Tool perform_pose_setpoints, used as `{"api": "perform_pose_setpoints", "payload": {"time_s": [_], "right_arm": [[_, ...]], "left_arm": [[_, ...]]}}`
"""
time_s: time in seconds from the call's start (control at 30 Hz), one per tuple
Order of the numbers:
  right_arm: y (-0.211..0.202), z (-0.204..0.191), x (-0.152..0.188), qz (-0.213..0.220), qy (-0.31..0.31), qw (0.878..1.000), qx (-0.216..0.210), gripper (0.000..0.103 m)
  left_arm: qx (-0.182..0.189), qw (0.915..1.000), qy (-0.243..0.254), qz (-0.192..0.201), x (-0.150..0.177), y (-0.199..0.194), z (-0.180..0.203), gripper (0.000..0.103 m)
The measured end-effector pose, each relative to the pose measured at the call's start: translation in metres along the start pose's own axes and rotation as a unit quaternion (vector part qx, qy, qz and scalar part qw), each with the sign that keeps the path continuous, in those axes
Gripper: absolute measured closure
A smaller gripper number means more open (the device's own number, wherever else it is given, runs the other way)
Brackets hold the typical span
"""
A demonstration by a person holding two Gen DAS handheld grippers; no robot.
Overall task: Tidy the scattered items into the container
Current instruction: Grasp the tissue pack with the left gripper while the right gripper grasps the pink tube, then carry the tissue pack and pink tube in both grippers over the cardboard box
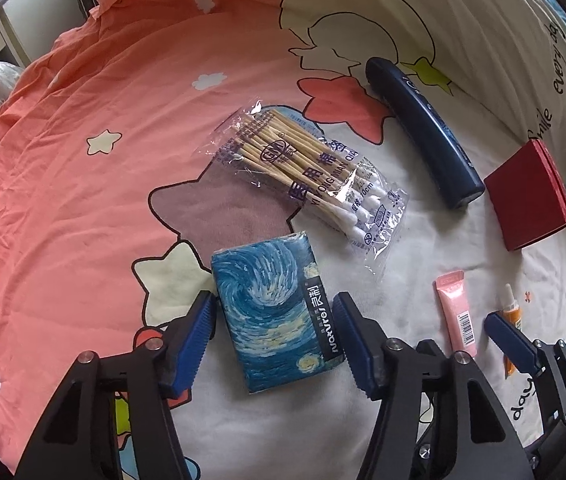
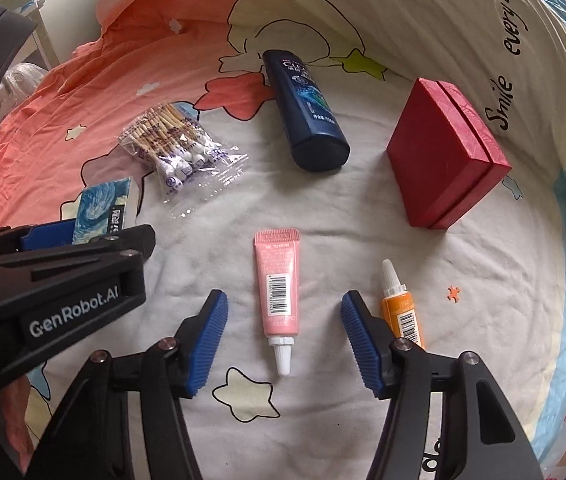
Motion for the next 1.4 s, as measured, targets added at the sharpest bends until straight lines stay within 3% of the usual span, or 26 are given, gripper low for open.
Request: {"api": "perform_pose_setpoints", "payload": {"time_s": [0.13, 0.23, 0.87, 1.4], "right_arm": [[-0.001, -0.001, -0.003, -0.001, 0.001, 1.0, -0.004, 0.074], [-0.003, 0.0, -0.002, -0.006, 0.009, 1.0, -0.012, 0.086], [-0.063, -0.009, -0.001, 0.014, 0.024, 0.999, -0.02, 0.086], [-0.147, 0.018, 0.055, 0.023, 0.093, 0.995, 0.01, 0.086]], "left_arm": [[-0.003, 0.9999, 0.012, 0.002, 0.002, -0.003, 0.001, 0.051], [0.004, 0.9999, 0.011, -0.002, 0.004, -0.005, 0.0, 0.052], [0.005, 0.9994, 0.033, 0.005, 0.0, -0.043, -0.002, 0.052], [0.02, 0.994, 0.107, -0.002, 0.057, -0.112, 0.036, 0.052]]}}
Point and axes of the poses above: each gripper's, at about its wrist camera, not at the fingertips, and y roughly the way its jaws point, z to its right, x to its underside, the point moved 9 cm from there along y, roughly the way its jaws point, and after that the axes turned 7 degrees about x, right-handed, at the moved point
